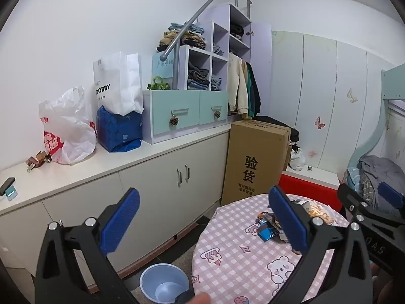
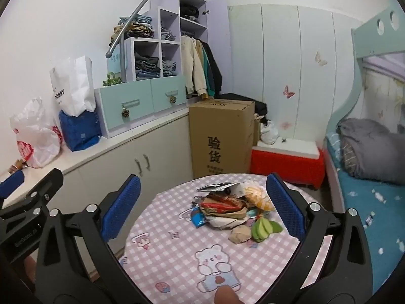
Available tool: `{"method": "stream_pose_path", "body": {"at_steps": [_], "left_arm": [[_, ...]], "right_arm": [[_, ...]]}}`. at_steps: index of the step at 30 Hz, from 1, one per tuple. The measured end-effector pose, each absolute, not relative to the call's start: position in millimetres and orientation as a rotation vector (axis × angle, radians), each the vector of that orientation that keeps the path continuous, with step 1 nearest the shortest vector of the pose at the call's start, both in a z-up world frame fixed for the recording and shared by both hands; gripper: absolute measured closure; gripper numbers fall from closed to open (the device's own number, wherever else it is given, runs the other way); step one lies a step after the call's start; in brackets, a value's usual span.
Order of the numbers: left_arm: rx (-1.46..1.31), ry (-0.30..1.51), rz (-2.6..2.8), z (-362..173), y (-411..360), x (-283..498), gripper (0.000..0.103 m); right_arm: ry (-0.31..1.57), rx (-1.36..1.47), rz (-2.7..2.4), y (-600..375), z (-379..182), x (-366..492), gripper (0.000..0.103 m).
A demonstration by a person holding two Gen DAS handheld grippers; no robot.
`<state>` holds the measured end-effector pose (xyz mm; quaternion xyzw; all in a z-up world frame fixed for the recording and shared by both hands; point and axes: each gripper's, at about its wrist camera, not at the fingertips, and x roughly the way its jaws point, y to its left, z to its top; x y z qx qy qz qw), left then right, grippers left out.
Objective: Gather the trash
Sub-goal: 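Move both tools toward the pile of trash on the table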
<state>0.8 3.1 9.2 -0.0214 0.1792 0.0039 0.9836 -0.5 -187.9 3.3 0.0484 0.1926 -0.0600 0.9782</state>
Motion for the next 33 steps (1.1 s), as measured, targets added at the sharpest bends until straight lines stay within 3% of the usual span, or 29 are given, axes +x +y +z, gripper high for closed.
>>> {"method": "stream_pose_path", "body": {"at_steps": [33], "left_arm": [[-0.071,0.32,-0.022,-5,1,-3,0.004]], "right_arm": [[0.404,0.133,-0.071,-195,2,-4,0.006]]}}
